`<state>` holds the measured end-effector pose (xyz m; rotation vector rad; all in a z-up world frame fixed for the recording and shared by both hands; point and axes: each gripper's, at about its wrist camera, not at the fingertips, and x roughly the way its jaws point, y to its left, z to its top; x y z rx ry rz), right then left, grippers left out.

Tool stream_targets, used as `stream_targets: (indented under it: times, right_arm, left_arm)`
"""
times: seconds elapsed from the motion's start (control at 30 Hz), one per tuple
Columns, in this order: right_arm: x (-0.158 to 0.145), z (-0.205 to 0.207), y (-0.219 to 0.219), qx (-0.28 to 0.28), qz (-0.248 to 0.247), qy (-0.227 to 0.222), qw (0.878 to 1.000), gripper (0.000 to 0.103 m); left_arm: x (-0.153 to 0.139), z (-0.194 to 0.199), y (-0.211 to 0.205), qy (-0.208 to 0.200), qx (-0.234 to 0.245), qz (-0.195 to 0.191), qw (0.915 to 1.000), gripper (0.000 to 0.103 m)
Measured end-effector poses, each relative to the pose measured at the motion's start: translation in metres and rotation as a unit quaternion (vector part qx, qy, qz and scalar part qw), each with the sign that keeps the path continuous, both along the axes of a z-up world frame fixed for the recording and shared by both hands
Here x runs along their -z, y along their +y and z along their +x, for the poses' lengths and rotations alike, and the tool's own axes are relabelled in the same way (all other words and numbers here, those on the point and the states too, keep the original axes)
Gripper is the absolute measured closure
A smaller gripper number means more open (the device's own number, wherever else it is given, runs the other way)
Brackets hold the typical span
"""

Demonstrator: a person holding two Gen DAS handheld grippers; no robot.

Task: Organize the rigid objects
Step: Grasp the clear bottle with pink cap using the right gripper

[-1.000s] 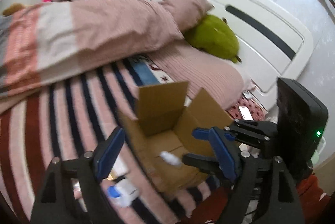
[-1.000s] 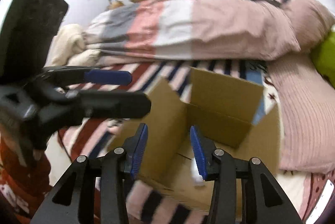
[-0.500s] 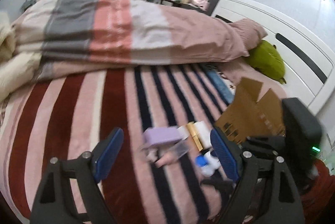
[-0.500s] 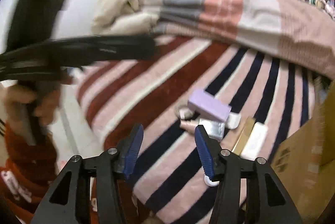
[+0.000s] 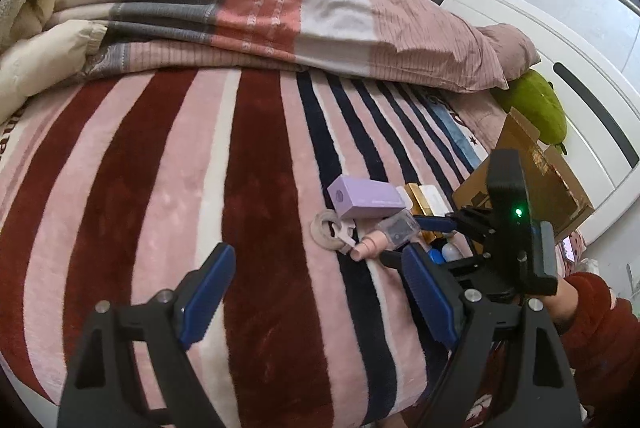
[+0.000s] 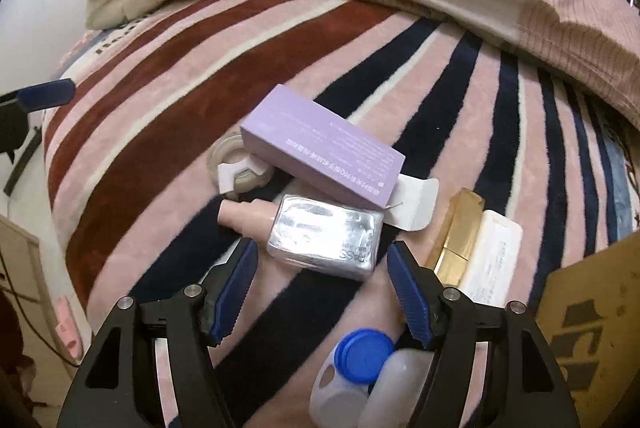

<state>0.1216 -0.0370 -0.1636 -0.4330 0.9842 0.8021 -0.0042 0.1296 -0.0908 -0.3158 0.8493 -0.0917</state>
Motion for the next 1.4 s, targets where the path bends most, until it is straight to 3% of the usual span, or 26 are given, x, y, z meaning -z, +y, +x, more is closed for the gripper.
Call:
stream_targets:
  times: [0.07, 0.13, 0.43, 0.47, 0.5, 0.63, 0.67, 0.7, 0.77, 0.87, 1.07, 1.33, 1.4]
  right_arm:
    - [0.002, 0.000, 0.000, -0.008, 0.004, 0.006, 1.000, 0.040]
    - [0.002, -0.002, 0.002, -0.012, 0.000, -0.001, 1.000, 0.052]
    - [-0.023, -0.027, -0.006, -0.042, 0.039, -0.025, 0.998, 0.054]
    - [-0.029, -0.032, -0.006, -0.049, 0.042, -0.028, 0.998, 0.092]
    - [-0.034, -0.034, -0.005, -0.049, 0.037, -0.030, 0.998, 0.097]
    - [-0.028, -0.033, -0.005, -0.051, 0.014, -0.002, 0.999, 0.094]
    - [-0.025, -0.032, -0.006, -0.048, 0.015, 0.003, 0.999, 0.078]
    - [-0.020, -0.031, -0.008, -0.045, 0.020, 0.007, 0.999, 0.056]
    - [-0.015, -0.030, -0.007, -0.048, 0.026, 0.003, 0.999, 0.044]
    - [-0.007, -0.024, 0.001, -0.060, 0.017, -0.018, 0.998, 0.044]
    - [-0.004, -0.011, 0.009, -0.087, 0.053, 0.001, 0.995, 0.044]
    - [-0.011, -0.042, 0.001, -0.143, 0.059, 0.046, 0.987, 0.044]
    - [-0.009, -0.044, 0.004, -0.142, 0.046, 0.027, 0.988, 0.044]
  left_arm:
    - [0.000, 0.001, -0.002, 0.000, 0.003, -0.002, 1.0000, 0.020]
    - [0.000, 0.002, -0.005, 0.001, 0.005, -0.003, 1.0000, 0.020]
    - [-0.004, 0.009, -0.025, 0.004, 0.034, -0.004, 0.9994, 0.020]
    - [-0.005, 0.010, -0.028, 0.004, 0.040, -0.005, 0.9992, 0.020]
    - [-0.005, 0.012, -0.030, 0.004, 0.043, -0.007, 0.9990, 0.020]
    - [-0.005, 0.015, -0.037, 0.007, 0.044, -0.005, 0.9990, 0.020]
    - [-0.005, 0.015, -0.038, 0.008, 0.044, -0.004, 0.9990, 0.020]
    - [-0.004, 0.014, -0.038, 0.010, 0.043, -0.005, 0.9990, 0.020]
    - [-0.003, 0.013, -0.038, 0.011, 0.043, -0.006, 0.9990, 0.020]
    - [-0.002, 0.012, -0.037, 0.015, 0.041, -0.002, 0.9991, 0.020]
    - [0.000, 0.011, -0.030, 0.021, 0.034, -0.004, 0.9992, 0.020]
    - [0.003, 0.012, -0.026, 0.024, 0.034, -0.007, 0.9991, 0.020]
    - [0.003, 0.012, -0.025, 0.024, 0.034, -0.007, 0.9991, 0.020]
